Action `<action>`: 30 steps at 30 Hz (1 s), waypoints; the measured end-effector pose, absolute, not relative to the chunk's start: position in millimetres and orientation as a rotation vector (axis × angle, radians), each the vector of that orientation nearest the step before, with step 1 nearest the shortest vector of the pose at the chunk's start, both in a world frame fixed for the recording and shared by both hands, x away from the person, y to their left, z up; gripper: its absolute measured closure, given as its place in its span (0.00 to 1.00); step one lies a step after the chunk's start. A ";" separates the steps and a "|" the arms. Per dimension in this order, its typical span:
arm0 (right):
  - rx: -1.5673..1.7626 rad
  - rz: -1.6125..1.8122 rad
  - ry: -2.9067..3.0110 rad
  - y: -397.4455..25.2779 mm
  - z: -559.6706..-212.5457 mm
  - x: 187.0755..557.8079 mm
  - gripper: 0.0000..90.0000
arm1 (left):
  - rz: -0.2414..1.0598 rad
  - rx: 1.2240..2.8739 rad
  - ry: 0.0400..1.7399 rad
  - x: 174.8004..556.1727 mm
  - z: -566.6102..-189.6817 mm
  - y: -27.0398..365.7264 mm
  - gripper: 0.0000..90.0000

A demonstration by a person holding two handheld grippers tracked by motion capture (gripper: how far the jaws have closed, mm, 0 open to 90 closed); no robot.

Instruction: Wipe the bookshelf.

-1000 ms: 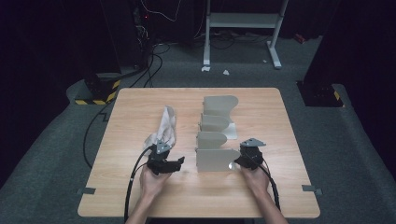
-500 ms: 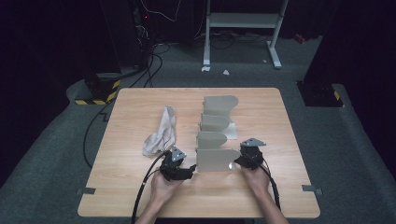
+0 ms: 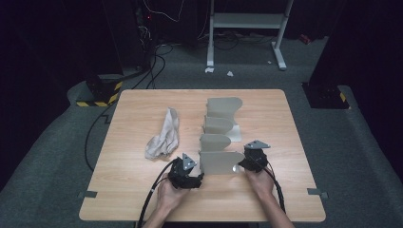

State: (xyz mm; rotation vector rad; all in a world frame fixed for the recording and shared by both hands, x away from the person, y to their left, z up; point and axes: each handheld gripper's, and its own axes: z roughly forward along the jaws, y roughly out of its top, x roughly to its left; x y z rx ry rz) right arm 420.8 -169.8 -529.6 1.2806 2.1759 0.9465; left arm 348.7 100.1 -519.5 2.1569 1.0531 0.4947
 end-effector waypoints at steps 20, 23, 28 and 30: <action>1.189 0.982 2.256 -138.5 -530.0 422.0 0.60 | 0.525 2.124 1.197 375.2 -516.6 118.7 0.34; 1.173 0.990 2.274 -133.7 -530.0 420.4 0.60 | 0.522 2.103 1.228 380.8 -518.5 122.8 0.34; 1.135 0.988 2.327 -132.4 -528.1 422.3 0.60 | 0.509 2.091 1.277 386.4 -522.7 126.1 0.34; 1.119 0.976 2.358 -132.7 -526.1 425.4 0.61 | 0.516 2.091 1.277 385.8 -522.5 125.4 0.34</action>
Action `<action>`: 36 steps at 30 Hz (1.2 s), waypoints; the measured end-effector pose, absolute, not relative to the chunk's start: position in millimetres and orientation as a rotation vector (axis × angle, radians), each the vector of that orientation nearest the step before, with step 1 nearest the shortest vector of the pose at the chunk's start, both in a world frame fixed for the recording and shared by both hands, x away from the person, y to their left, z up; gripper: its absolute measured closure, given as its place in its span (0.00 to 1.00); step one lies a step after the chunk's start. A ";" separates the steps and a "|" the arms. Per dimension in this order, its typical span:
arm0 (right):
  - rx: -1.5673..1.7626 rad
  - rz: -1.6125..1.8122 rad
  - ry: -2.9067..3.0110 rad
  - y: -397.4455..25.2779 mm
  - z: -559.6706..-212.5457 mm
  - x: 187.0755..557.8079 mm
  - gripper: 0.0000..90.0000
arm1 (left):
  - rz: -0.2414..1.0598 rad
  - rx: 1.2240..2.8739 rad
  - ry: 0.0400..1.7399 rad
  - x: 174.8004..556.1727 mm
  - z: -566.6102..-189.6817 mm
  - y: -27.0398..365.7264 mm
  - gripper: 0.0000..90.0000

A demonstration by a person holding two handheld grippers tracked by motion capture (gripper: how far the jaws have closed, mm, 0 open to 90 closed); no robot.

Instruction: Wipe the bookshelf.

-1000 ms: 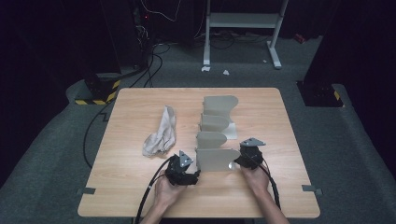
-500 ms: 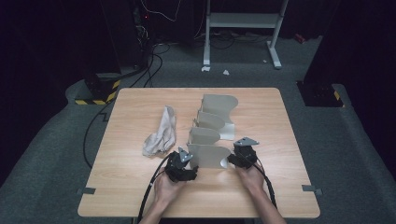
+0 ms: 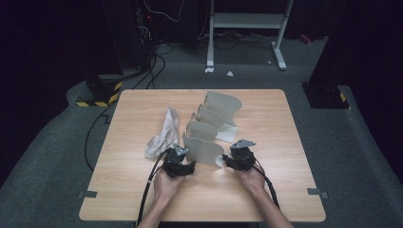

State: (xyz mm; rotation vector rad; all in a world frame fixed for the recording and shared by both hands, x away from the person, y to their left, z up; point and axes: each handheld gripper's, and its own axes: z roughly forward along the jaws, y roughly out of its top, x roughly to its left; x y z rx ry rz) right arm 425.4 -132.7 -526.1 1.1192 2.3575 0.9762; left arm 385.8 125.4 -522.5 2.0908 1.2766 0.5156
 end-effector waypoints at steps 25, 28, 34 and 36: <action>1.071 1.030 2.348 -122.1 -449.8 490.9 0.76 | 0.528 2.033 1.241 364.6 -503.2 102.4 0.19; 1.040 1.072 2.342 -115.0 -445.2 493.1 0.85 | 0.539 2.037 1.244 361.5 -499.7 101.1 0.18; 1.036 1.062 2.359 -111.9 -448.8 494.6 0.94 | 0.546 2.032 1.247 359.3 -498.2 100.2 0.19; 1.019 1.053 2.364 -111.5 -448.8 491.8 0.95 | 0.553 2.025 1.227 355.7 -497.3 98.2 0.21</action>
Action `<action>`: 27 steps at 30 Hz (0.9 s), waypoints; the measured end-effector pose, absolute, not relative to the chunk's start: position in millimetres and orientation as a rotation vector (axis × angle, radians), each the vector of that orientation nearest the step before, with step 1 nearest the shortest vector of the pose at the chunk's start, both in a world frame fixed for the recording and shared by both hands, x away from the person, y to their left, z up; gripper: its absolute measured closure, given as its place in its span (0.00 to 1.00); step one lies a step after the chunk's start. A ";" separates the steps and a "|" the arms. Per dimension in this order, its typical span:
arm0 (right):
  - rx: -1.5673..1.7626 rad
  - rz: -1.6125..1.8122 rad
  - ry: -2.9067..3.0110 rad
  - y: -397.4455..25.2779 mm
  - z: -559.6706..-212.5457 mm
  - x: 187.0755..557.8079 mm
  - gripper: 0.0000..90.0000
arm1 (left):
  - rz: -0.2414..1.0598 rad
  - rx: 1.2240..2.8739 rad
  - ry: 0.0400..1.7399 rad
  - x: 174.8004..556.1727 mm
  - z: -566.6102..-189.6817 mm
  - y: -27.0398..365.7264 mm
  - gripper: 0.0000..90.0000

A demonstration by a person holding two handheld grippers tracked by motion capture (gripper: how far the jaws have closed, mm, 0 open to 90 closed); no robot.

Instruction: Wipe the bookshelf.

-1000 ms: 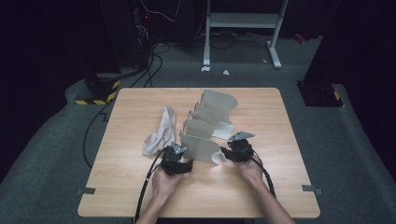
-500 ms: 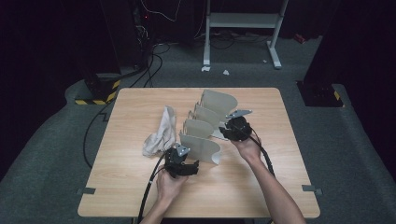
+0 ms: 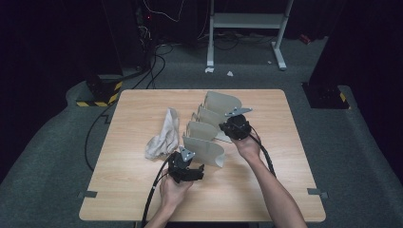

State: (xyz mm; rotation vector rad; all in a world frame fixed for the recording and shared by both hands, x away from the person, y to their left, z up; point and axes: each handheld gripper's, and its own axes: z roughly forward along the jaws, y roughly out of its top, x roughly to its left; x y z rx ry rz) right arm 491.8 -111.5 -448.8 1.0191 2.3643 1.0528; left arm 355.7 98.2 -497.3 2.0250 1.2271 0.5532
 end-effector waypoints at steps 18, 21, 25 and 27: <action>1.106 1.005 2.270 -107.9 -450.9 488.5 0.96 | 0.579 2.002 1.228 361.4 -482.3 88.1 0.21; 1.121 0.985 2.254 -106.0 -450.4 488.8 0.96 | 0.586 2.017 1.235 364.1 -480.9 85.8 0.20; 1.181 0.946 2.213 -103.3 -451.4 493.5 0.96 | 0.561 1.996 1.266 373.4 -480.3 84.2 0.19; 1.204 0.943 2.199 -101.2 -451.0 494.7 0.97 | 0.566 2.004 1.278 376.3 -481.8 82.6 0.20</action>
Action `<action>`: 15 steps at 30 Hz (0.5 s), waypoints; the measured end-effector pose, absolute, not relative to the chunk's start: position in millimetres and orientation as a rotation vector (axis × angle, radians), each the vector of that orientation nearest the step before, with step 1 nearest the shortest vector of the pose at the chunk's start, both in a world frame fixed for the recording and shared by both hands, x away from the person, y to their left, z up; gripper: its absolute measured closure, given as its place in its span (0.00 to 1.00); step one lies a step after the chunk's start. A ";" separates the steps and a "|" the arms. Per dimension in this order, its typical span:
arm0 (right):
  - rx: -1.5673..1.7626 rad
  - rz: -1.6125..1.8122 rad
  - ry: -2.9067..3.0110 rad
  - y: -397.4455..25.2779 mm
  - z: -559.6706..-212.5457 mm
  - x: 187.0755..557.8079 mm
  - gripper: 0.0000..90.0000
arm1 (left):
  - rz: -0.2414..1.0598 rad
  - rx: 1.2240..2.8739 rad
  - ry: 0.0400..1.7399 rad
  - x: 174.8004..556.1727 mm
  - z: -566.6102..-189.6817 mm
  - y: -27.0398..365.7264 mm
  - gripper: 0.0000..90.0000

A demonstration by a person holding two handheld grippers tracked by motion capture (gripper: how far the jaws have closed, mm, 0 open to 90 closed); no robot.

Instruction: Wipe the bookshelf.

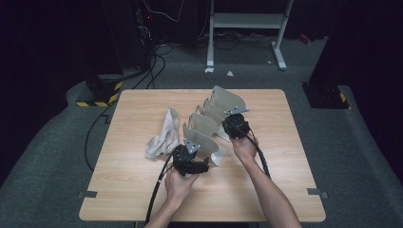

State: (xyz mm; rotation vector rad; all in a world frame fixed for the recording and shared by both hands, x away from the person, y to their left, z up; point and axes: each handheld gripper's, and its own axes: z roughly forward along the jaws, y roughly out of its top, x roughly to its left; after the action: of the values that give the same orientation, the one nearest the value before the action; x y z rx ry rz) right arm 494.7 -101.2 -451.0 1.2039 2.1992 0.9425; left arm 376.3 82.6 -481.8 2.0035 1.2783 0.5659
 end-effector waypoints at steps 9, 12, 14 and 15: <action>1.206 0.932 2.191 -96.3 -449.3 491.9 0.98 | 0.521 1.966 1.307 383.2 -486.2 78.0 0.19; 1.214 0.948 2.189 -100.2 -450.3 491.3 0.98 | 0.536 1.967 1.320 386.2 -489.2 75.5 0.20; 1.216 0.958 2.193 -103.5 -450.4 490.6 0.97 | 0.549 1.972 1.320 387.7 -490.4 75.3 0.22; 1.207 0.967 2.204 -105.9 -450.2 490.4 0.97 | 0.548 1.968 1.322 389.2 -490.9 76.2 0.21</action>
State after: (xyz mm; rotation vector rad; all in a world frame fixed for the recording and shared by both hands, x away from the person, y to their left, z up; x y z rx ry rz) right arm 490.4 -105.9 -450.2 1.2065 2.2041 0.9673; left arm 389.2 76.2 -490.9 1.9684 1.3217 0.5484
